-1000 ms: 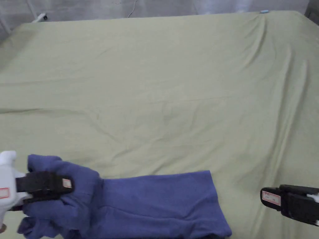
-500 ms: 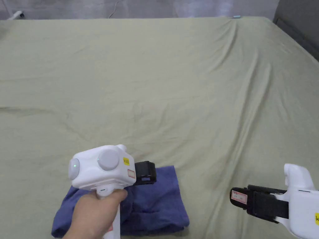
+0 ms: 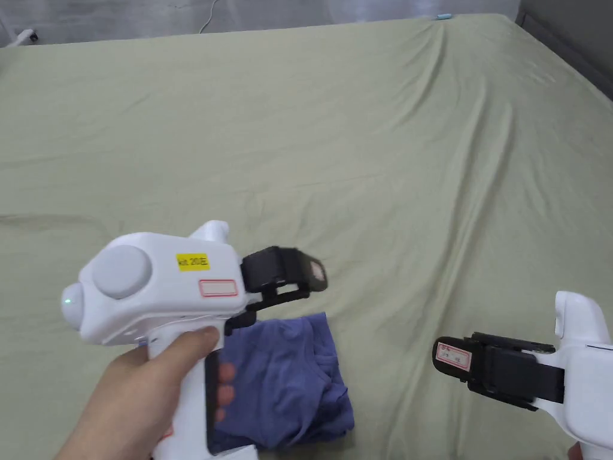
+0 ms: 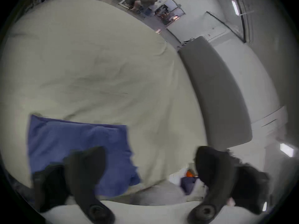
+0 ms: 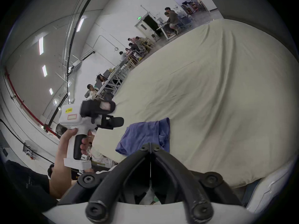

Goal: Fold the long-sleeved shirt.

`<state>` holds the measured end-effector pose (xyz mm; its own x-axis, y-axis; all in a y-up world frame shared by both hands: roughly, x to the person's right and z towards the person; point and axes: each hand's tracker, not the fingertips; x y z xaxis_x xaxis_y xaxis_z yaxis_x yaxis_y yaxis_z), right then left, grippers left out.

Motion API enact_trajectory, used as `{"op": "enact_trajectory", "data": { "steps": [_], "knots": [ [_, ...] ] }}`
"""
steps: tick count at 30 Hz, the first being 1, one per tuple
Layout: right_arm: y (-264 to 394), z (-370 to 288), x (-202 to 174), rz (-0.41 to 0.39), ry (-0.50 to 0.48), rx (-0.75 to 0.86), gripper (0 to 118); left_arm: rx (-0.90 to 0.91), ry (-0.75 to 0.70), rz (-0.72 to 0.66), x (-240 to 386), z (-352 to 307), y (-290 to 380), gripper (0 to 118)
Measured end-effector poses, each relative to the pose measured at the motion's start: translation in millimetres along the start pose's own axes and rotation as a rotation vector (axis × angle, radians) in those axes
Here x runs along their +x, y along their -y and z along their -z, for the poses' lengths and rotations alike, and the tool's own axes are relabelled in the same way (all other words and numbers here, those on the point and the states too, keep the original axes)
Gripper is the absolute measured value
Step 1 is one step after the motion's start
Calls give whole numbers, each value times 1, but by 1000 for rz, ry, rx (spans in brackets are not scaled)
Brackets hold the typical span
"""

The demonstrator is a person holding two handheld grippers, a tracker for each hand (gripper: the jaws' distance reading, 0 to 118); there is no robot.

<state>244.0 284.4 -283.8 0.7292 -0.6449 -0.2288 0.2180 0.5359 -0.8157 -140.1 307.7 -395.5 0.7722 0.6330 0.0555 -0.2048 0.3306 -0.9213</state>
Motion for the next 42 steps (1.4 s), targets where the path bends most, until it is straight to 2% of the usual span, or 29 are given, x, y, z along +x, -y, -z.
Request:
{"op": "enact_trajectory", "data": {
  "steps": [1, 2, 4, 5, 8, 11, 13, 14, 15, 18, 21, 23, 25, 27, 30, 33, 34, 37, 38, 39, 40, 41, 42],
  "knots": [
    [0, 0, 0, -1, 0, -2, 0, 29, -90, 29, -2, -3, 6, 20],
    [0, 0, 1, 0, 2, -3, 0, 55, -209, 65, -7, -1, 11, 0],
    [2, 1, 5, 9, 7, -4, 0, 65, -415, 128, -17, 14, 25, 0],
    [2, 1, 6, 16, 7, -6, 0, 4, -443, 163, -23, 29, 31, 0],
    [2, 2, 6, 27, 28, -9, 0, -102, -406, 186, -22, 75, 57, 0],
    [2, 1, 3, 25, 74, -15, 0, -182, -456, 311, -8, 129, 84, 0],
    [1, -1, 1, 33, 99, -28, 0, -174, -490, 331, 3, 152, 93, 0],
    [1, -3, 0, 36, 113, -28, 0, -138, -567, 349, 11, 158, 92, 0],
    [1, -5, -1, 38, 124, -24, 0, -135, -559, 335, 18, 159, 88, 0],
    [-3, -13, -6, 43, 145, 0, 0, -128, -406, 277, 33, 155, 72, 0],
    [-14, -13, -10, 59, 166, 47, 0, -169, -128, 184, 46, 139, 58, 0],
    [-24, -10, -14, 91, 146, 82, 0, -167, 14, 172, 53, 115, 52, 0],
    [-36, 2, -22, 130, 95, 100, 0, -114, 74, 173, 45, 77, 40, 0],
    [-44, 26, -31, 131, 86, 91, 0, -41, 43, 173, 19, 39, 25, 0],
    [-46, 89, -51, 69, 99, -45, 0, 68, -163, 123, -41, -13, 3, 0],
    [-36, 159, -57, 14, 236, -220, 0, 98, -344, 63, -93, -44, -5, 0],
    [-29, 182, -58, -7, 279, -263, 0, 87, -356, 33, -110, -51, -5, 0],
    [-9, 234, -50, -27, 329, -378, 0, 47, -313, -63, -143, -60, 4, 0],
    [-2, 247, -47, -65, 383, -426, 0, 46, -313, -65, -149, -60, 8, 0],
    [11, 266, -42, -169, 499, -512, 0, 39, -315, -70, -156, -60, 12, 0],
    [20, 274, -36, -226, 522, -526, 0, 30, -318, -75, -160, -58, 15, 0],
    [19, 270, -36, -209, 439, -419, 0, 18, -319, -78, -163, -56, 18, 0],
    [15, 266, -40, -179, 450, -440, 0, 13, -318, -82, -166, -55, 21, 0]
  ]
}}
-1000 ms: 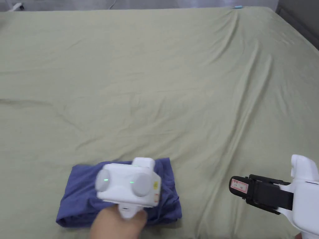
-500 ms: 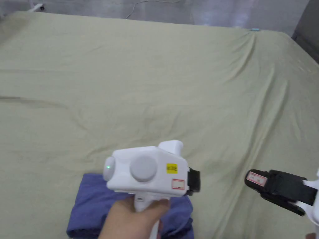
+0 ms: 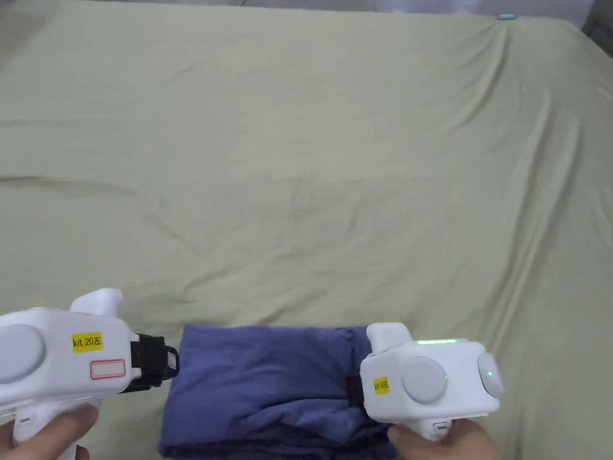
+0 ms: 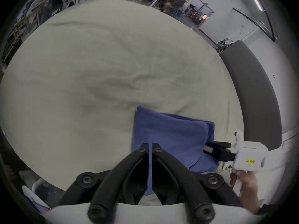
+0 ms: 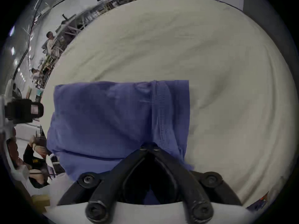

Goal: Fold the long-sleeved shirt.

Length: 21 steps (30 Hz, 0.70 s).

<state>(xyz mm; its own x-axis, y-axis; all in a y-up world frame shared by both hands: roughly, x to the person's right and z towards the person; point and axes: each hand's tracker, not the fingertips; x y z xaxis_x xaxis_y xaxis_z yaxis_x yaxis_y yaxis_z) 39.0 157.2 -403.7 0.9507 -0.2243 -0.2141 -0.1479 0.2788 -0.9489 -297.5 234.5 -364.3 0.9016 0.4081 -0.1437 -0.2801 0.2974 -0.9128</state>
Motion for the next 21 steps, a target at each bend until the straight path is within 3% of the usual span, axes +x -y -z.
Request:
{"op": "enact_trajectory", "data": {
  "steps": [2, 3, 5, 6, 7, 11, 12, 14, 16, 18, 19, 20, 21],
  "knots": [
    [-2, -9, -6, -26, 29, -5, 0, -13, 23, -5, -5, 3, 2, 2],
    [-1, -5, -8, -66, 45, 0, 0, -22, 67, -3, -7, 5, 2, 14],
    [-3, -3, -3, -31, 31, -1, 0, -21, 111, -73, -12, 11, -1, 87],
    [-4, -4, -1, -1, 16, -4, 0, -35, 119, -92, -15, 15, -3, 114],
    [-4, -4, 2, 8, 5, -7, 0, -52, 147, -105, -19, 19, -4, 118],
    [-1, -6, 15, 67, -58, 6, 0, -109, 226, -170, -32, 39, -10, 118],
    [-1, -6, 19, 83, -76, 2, 0, -176, 289, -193, -35, 48, -10, 117],
    [-4, -6, 27, 153, -125, -20, 0, -222, 441, -263, -39, 65, -6, 102],
    [-6, -5, 34, 215, -160, -36, 0, -255, 589, -348, -45, 81, 1, 102],
    [-6, -6, 35, 200, -161, -35, 0, -209, 499, -315, -46, 86, 0, 100],
    [-5, -7, 35, 197, -164, -34, 0, -221, 516, -313, -46, 83, 1, 92],
    [-5, -8, 36, 198, -168, -33, 0, -217, 528, -321, -46, 78, 2, 61],
    [-4, -10, 38, 203, -173, -31, 0, -201, 518, -319, -46, 72, 3, 5]
  ]
}}
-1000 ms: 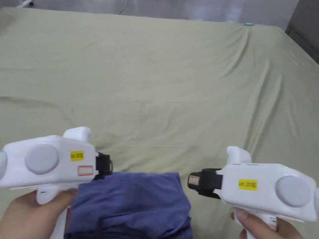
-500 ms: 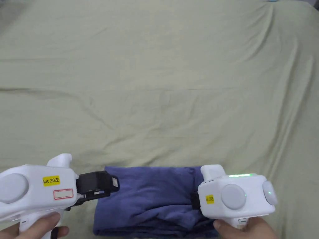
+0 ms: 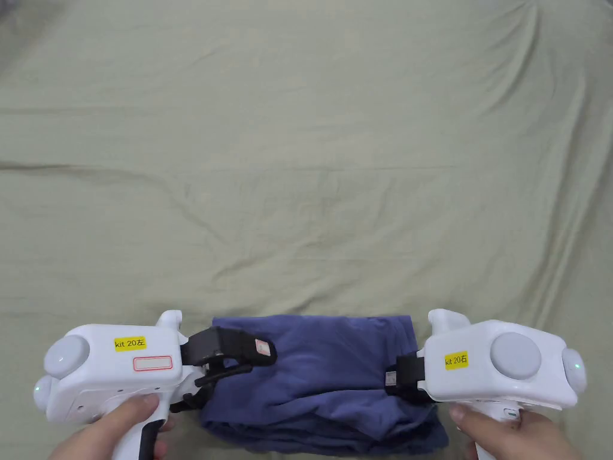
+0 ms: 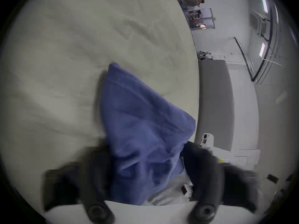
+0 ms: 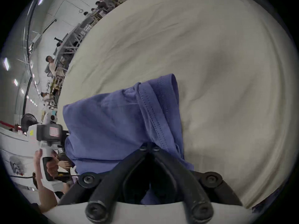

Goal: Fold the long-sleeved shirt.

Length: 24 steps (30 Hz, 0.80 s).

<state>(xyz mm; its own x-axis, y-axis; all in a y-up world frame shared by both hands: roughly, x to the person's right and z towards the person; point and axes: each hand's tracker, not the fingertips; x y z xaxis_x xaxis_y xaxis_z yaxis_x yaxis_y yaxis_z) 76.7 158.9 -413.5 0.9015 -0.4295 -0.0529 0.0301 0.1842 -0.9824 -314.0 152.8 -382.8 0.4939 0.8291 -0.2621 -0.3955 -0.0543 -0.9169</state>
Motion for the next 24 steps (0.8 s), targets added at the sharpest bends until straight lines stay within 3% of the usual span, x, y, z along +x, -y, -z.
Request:
{"op": "enact_trajectory", "data": {
  "steps": [2, 4, 6, 11, 18, 21, 24],
  "knots": [
    [2, -4, -3, 24, -8, 5, 0, 37, -94, 110, 4, -9, 6, 1],
    [2, -13, -10, 36, -5, 13, 0, 15, 9, 11, 4, -20, 8, 1],
    [3, -26, -26, 14, 4, 83, 0, 54, 54, 25, 10, -41, 8, 1],
    [1, -53, -103, -18, -25, 185, 0, 117, 4, 116, 32, -111, -3, 1],
    [11, -22, -246, -167, -177, 140, 0, 300, -267, 122, 3, -256, -22, 1],
    [23, -3, -302, -251, -218, 104, 0, 356, -540, 152, -22, -304, -35, 1],
    [33, 10, -338, -292, -228, 91, 0, 363, -680, 79, -60, -326, -53, 1]
  ]
}}
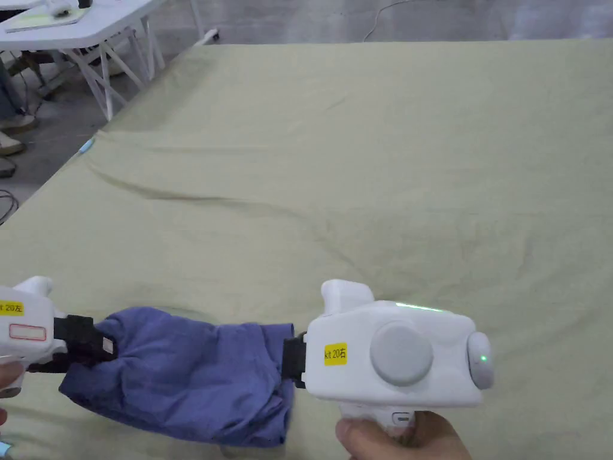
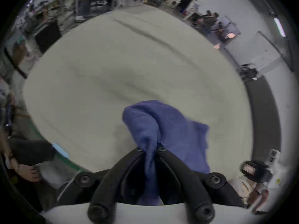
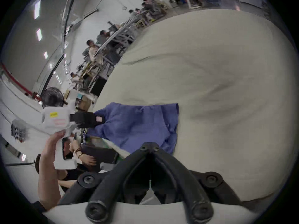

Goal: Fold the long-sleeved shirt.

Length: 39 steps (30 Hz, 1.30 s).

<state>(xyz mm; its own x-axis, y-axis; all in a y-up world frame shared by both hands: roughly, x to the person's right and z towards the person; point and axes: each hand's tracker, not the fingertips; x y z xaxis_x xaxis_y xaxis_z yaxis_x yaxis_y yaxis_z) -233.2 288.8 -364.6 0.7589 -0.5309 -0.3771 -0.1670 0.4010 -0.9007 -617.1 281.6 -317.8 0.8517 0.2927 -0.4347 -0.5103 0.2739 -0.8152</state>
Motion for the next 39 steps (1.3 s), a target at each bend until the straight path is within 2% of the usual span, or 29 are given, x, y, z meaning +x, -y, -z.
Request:
{"op": "enact_trajectory", "data": {
  "steps": [2, 3, 4, 5, 6, 9, 12, 13, 16, 18, 19, 20, 21, 22, 25, 27, 29, 31, 33, 39],
  "knots": [
    [1, 11, -12, -6, -3, -24, 0, -30, -91, 1, -20, 20, -5, 6],
    [1, 14, -15, -7, 2, -30, 0, -26, -119, 0, -25, 25, -4, 25],
    [0, 17, -17, -11, 2, -38, 0, -3, -180, -8, -26, 28, -1, 78],
    [-1, 17, -16, -14, -1, -40, 0, 35, -269, 28, -23, 25, 0, 107],
    [-1, 17, -17, -14, -2, -40, 0, 58, -323, 52, -21, 25, 1, 118],
    [-1, 8, -14, -46, -2, -37, 0, 254, -387, 70, -9, 5, 7, 118],
    [-1, -6, -6, -49, 14, -29, 0, 312, -363, 121, 10, -10, 11, 118],
    [-1, -15, -2, -44, 12, -19, 0, 321, -338, 109, 21, -15, 14, 118],
    [-6, -55, 14, -32, -12, 58, 0, 301, -87, 31, 60, -32, 23, 118],
    [-9, -100, 28, -66, 28, 133, 0, 275, 107, -16, 98, -51, 28, 115],
    [-11, -122, 34, -89, 64, 178, 0, 319, 198, -20, 116, -64, 33, 88],
    [-14, -151, 42, -111, 121, 241, 0, 386, 298, 22, 142, -82, 38, 36],
    [-15, -179, 49, -129, 166, 307, 0, 420, 323, 88, 168, -94, 42, 0],
    [-17, -212, 56, -142, 226, 393, 0, 543, 326, 122, 201, -115, 53, 0],
    [-11, -310, 71, -126, 399, 680, 0, 759, 125, 452, 299, -162, 93, 0],
    [3, -357, 78, -144, 488, 842, 0, 880, 100, 537, 345, -182, 121, 0],
    [21, -399, 82, -183, 596, 939, 0, 968, 181, 524, 377, -201, 150, 0],
    [41, -426, 87, -212, 664, 986, 0, 1048, 169, 498, 397, -206, 174, 0],
    [64, -443, 94, -230, 683, 1028, 0, 1101, 130, 470, 408, -208, 199, 0],
    [136, -464, 110, -245, 662, 1008, 0, 1062, 91, 468, 414, -199, 259, 0]
  ]
}}
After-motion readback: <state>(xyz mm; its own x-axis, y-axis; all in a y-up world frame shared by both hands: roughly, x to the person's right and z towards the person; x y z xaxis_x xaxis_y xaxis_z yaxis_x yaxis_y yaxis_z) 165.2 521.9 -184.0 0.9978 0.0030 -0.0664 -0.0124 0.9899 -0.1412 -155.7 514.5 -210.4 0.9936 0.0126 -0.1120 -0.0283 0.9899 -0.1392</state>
